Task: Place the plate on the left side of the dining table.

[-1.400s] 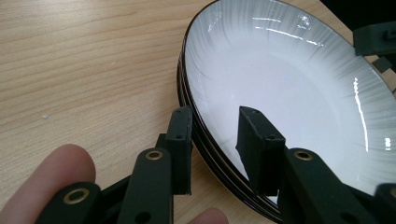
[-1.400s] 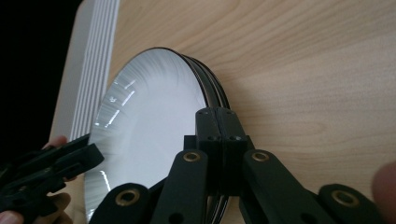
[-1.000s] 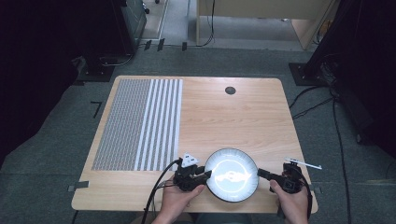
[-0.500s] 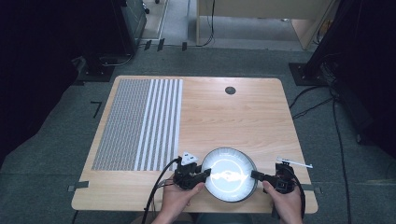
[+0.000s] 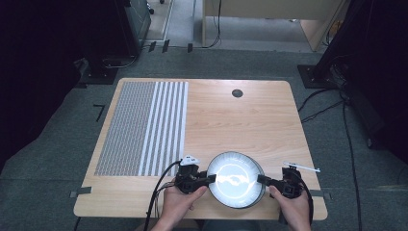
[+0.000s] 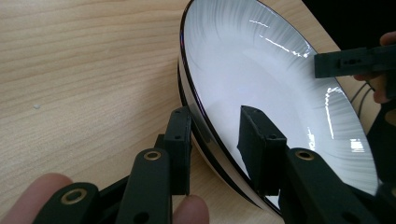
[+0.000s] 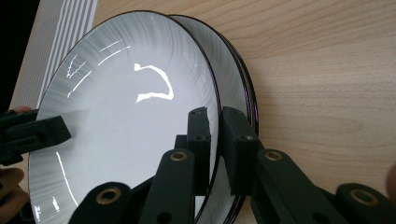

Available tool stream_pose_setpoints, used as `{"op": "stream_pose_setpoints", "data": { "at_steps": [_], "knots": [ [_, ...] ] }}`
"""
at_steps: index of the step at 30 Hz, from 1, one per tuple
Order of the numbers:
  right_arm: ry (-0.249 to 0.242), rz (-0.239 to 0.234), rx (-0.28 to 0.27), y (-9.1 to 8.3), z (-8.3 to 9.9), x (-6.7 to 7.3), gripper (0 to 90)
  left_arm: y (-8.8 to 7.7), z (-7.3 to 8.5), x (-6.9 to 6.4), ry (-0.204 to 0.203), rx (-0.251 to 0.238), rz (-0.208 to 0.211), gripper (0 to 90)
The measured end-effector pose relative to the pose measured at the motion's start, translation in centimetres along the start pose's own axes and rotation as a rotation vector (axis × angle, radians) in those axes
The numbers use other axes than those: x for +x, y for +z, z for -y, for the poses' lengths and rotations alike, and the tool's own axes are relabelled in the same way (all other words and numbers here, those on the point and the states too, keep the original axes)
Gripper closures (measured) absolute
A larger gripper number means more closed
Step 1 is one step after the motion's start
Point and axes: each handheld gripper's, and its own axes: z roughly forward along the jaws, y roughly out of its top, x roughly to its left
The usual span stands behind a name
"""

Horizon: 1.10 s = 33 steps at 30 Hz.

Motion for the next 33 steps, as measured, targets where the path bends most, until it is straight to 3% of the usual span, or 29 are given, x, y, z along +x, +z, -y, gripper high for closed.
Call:
{"op": "stream_pose_setpoints", "data": {
  "at_steps": [2,7,10,12,14,16,19,20,24,28,33],
  "knots": [
    [0.0,-0.001,0.008,0.0,0.0,0.0,84.3,-0.3,-0.2,0.2,-0.035,0.029,0.019,67.1],
    [0.009,0.0,0.02,-0.1,-0.1,-0.1,86.5,-0.5,-0.6,0.1,-0.041,0.066,0.016,67.6],
    [0.027,-0.011,0.024,-0.1,-0.1,-0.2,86.5,-0.5,-0.7,0.1,-0.047,0.072,0.016,68.1],
    [0.064,-0.049,0.031,-0.3,0.0,-0.6,84.6,-0.6,-0.7,0.2,-0.054,0.069,0.017,68.7],
    [0.063,-0.064,0.029,-0.3,0.0,-0.6,82.7,-0.7,-0.7,0.3,-0.059,0.066,0.021,69.1],
    [0.057,-0.084,0.025,-0.4,0.1,-0.6,78.8,-1.0,-0.8,0.7,-0.094,0.049,0.042,69.8],
    [0.032,-0.073,0.013,-0.3,0.1,-0.4,78.2,-1.2,-0.9,0.9,-0.1,0.05,0.048,71.0],
    [0.006,-0.047,0.012,-0.2,0.1,-0.2,78.2,-1.2,-1.1,0.9,-0.093,0.052,0.041,71.2],
    [-0.023,-0.018,0.008,-0.1,0.2,0.1,77.6,-1.4,-1.2,0.9,-0.093,0.035,0.034,73.2],
    [-0.012,-0.029,0.015,-0.2,0.1,0.2,75.6,-1.6,-1.4,0.9,-0.085,0.033,0.036,77.3],
    [-0.032,0.007,0.022,-0.2,0.3,0.5,78.3,-1.4,-1.2,0.8,-0.063,0.095,0.066,70.1]
  ]
}}
